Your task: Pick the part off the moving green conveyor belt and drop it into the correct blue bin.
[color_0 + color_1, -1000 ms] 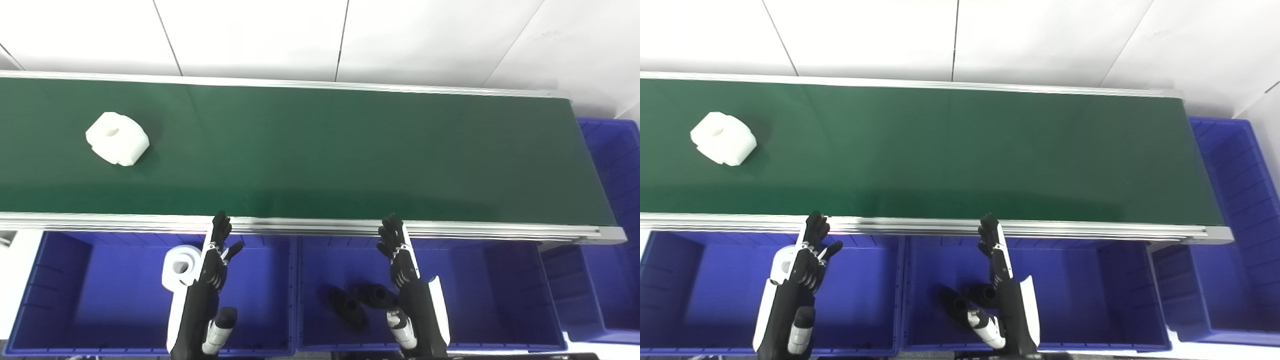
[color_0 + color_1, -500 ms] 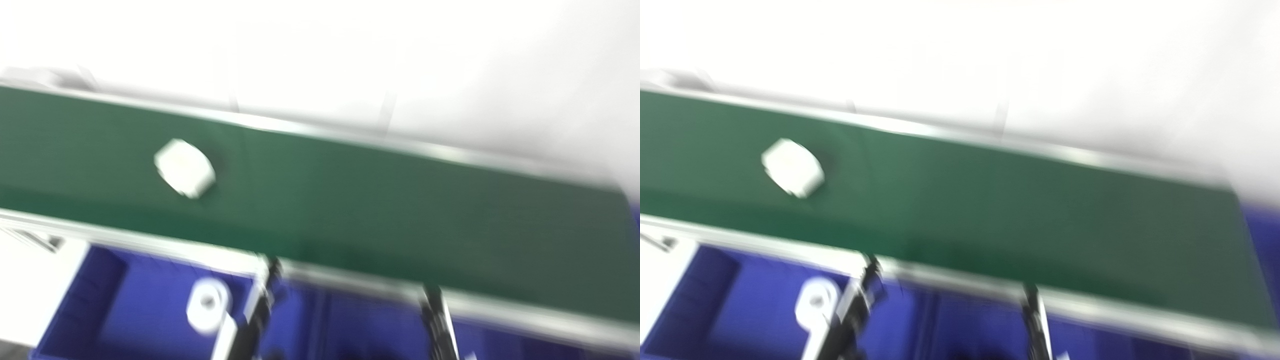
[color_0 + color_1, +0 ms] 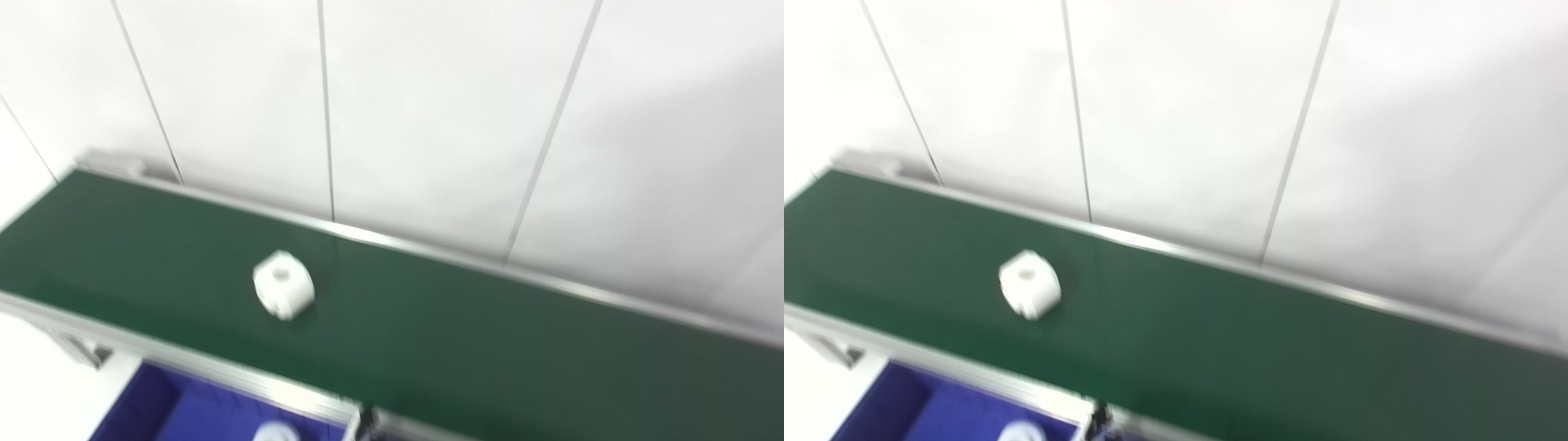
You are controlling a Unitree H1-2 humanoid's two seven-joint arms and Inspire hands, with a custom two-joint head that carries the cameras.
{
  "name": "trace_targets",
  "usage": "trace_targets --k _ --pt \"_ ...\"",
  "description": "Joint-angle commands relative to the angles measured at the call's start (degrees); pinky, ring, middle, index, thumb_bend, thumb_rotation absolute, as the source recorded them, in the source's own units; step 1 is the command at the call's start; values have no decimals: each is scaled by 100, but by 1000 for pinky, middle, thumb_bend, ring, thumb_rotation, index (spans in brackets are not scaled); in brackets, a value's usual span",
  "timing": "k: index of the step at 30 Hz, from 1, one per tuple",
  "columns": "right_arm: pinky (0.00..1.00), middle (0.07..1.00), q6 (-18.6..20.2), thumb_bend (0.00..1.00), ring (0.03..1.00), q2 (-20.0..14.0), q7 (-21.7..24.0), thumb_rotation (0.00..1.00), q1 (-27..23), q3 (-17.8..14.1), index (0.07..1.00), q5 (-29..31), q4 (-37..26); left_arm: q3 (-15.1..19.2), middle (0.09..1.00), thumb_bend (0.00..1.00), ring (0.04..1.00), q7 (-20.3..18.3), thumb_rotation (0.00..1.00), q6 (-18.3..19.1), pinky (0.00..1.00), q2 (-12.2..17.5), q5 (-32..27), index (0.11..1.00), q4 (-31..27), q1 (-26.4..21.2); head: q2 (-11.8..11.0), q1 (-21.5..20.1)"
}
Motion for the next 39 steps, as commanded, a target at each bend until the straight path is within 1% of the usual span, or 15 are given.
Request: trace_targets --k 1,3,4,5,9,10,12,15,16,19,22,27,29,33,39 --pt "1000 1000 -260 902 1000 -36 46 1000 -10 19 1000 40 -79 -257 997 814 904 97 1000 -197 680 -88 64 1000 -97 -33 23 -3" --pt "1000 1000 -260 906 1000 -38 38 1000 -6 32 1000 9 -92 -339 987 794 903 310 1000 -196 708 5 270 1000 -195 -117 20 35" --pt "1000 1000 -260 908 1000 -32 35 1000 0 36 1000 9 -100 -354 962 745 881 435 997 -197 684 32 401 1000 -267 -143 16 54" --pt "1000 1000 -260 911 1000 -22 37 1000 -1 42 1000 24 -101 -352 944 754 864 542 971 -196 662 57 499 1000 -377 -169 10 90" --pt "1000 1000 -260 920 1000 -2 -20 1000 -31 72 1000 -43 -78 -170 847 859 761 606 773 -194 528 130 594 969 -912 -342 50 88" --pt "997 1000 -260 916 1000 3 -44 1000 -38 80 1000 -77 -73 -104 800 902 698 548 676 -192 473 140 556 898 -1043 -393 53 83" --pt "987 1000 -260 904 1000 2 -79 1000 -43 104 1000 -132 -86 78 743 948 635 300 556 -139 451 210 426 802 -1324 -584 91 51" --pt "985 1000 -260 891 1000 14 -97 1000 -58 151 1000 -148 -107 455 746 974 634 -186 483 172 474 440 323 757 -1747 -1047 182 -17" --pt "986 1000 -259 888 1000 37 -71 1000 -49 158 1000 -137 -139 663 750 979 637 -534 469 436 477 725 264 750 -1909 -1398 239 -72" --pt "1000 1000 -256 894 1000 110 -8 1000 -16 160 1000 -129 -231 1198 814 1000 717 -1312 479 1018 514 1357 388 769 -2104 -2207 318 -148" --pt "1000 1000 -248 891 1000 188 4 1000 27 146 1000 -244 -318 1569 845 1000 759 -1958 366 1416 586 1977 699 803 -2053 -2971 483 -320" --pt "1000 1000 -248 882 1000 321 29 1000 42 123 1000 -369 -404 1692 897 1000 856 -2838 207 1872 766 2589 1419 844 -2060 -3663 642 -466" --pt "1000 1000 -239 879 1000 369 63 1000 50 105 1000 -397 -420 1665 910 1000 875 -3149 172 1858 823 2815 1770 864 -1909 -3910 678 -516" --pt "1000 1000 -207 889 1000 435 142 1000 68 65 1000 -444 -471 1516 885 1000 851 -3301 150 1348 831 3198 2122 853 -1279 -4390 731 -567" --pt "1000 1000 -146 944 1000 487 269 1000 100 21 1000 -406 -512 984 882 1000 871 -3631 163 970 888 3337 2718 856 -326 -5128 787 -657"
